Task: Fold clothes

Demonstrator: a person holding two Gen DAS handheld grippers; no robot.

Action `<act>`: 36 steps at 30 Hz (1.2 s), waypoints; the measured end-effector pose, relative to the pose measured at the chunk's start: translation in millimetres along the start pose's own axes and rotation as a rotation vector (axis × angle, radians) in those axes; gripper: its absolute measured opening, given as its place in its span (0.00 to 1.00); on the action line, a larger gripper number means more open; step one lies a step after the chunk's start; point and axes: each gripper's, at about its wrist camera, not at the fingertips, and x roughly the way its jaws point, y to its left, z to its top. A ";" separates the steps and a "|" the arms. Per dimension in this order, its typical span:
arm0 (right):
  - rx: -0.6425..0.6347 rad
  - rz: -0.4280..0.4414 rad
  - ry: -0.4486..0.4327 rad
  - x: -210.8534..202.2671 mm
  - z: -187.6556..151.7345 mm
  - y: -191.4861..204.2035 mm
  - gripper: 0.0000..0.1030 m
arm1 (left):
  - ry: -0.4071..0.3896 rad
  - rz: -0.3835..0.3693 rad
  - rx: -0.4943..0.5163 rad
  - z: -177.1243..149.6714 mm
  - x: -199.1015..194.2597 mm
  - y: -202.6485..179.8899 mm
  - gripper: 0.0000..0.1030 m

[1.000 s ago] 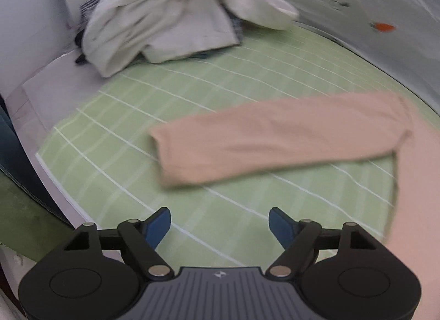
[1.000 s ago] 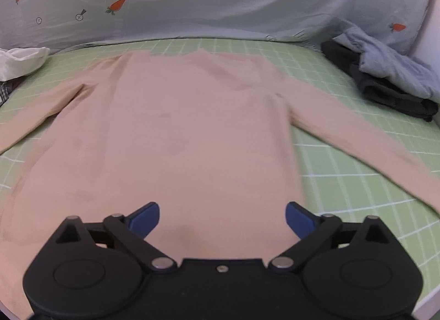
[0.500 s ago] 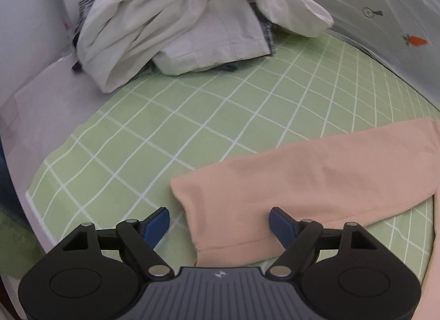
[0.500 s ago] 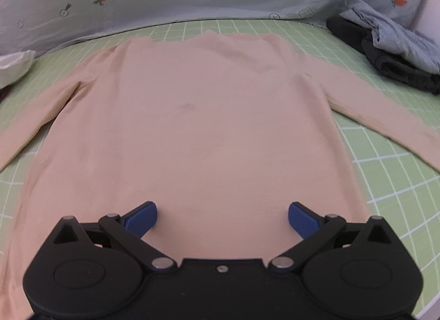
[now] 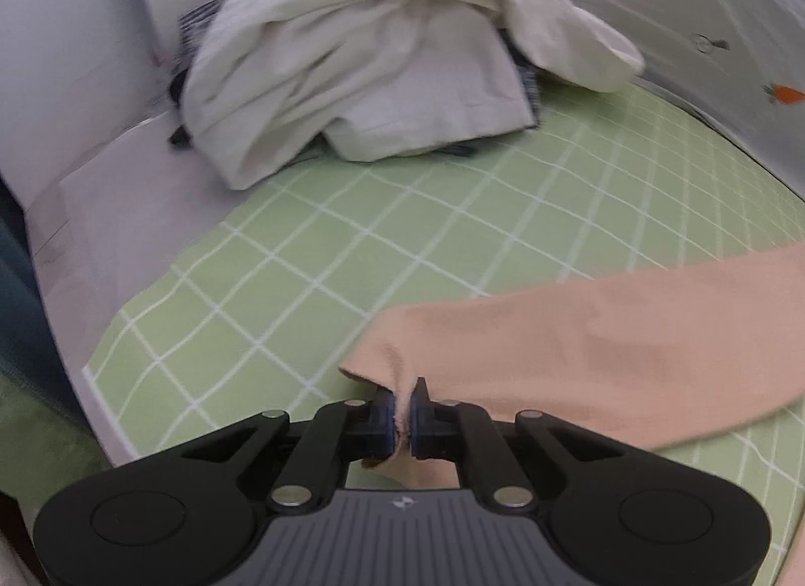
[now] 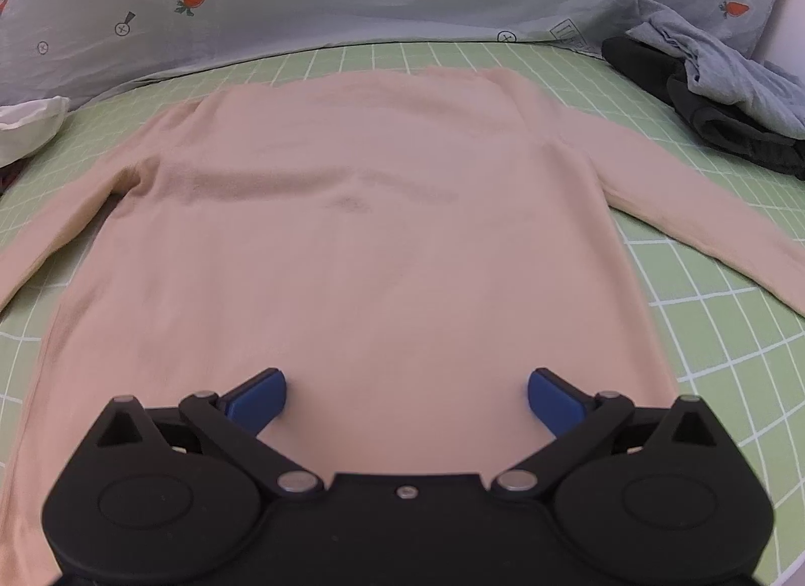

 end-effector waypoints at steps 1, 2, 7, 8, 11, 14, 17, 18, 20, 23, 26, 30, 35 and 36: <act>-0.001 0.001 -0.002 0.1 0.0 -0.5 1.00 | 0.007 -0.008 -0.026 1.0 -0.1 3.0 0.07; -0.001 0.001 -0.005 0.0 -0.2 -0.4 1.00 | 0.010 -0.019 -0.043 1.5 -1.2 3.7 0.07; -0.005 0.004 -0.007 0.3 0.4 -0.6 1.00 | 0.006 -0.092 -0.087 1.9 -12.2 -3.6 0.07; -0.007 0.006 -0.003 0.8 1.3 -1.0 1.00 | 0.000 -0.112 -0.083 2.1 -17.2 -9.0 0.07; -0.017 0.013 0.008 1.8 3.4 -1.8 1.00 | -0.016 -0.199 -0.064 4.0 -35.0 -32.5 0.07; -0.030 0.028 0.018 2.5 5.8 -4.3 1.00 | -0.036 -0.313 -0.005 6.1 -54.9 -67.1 0.07; -0.033 0.051 0.022 2.4 7.1 -8.5 1.00 | -0.062 -0.442 0.101 3.3 -76.7 -111.3 0.07; -0.035 0.061 0.022 1.9 7.1 -10.2 1.00 | -0.069 -0.487 0.139 0.9 -84.1 -126.2 0.07; -0.038 0.074 0.023 0.8 6.6 -14.2 1.00 | -0.065 -0.581 0.221 -8.1 -96.4 -156.5 0.07; -0.026 0.072 0.023 -0.7 5.8 -22.8 1.00 | -0.021 -0.638 0.340 -28.4 -103.2 -195.2 0.18; 0.008 0.054 0.023 -3.0 4.5 -34.0 1.00 | 0.021 -0.608 0.421 -50.2 -104.0 -218.3 0.60; 0.037 0.035 0.021 -6.8 1.3 -48.2 1.00 | 0.049 -0.591 0.371 -54.3 -102.1 -208.4 0.70; 0.044 0.046 0.008 -10.7 3.9 -47.1 1.00 | 0.088 -0.442 0.303 -49.7 -86.3 -189.1 0.75; 0.045 0.058 -0.001 -11.9 6.3 -44.1 1.00 | 0.101 -0.406 0.309 -49.0 -82.8 -185.8 0.75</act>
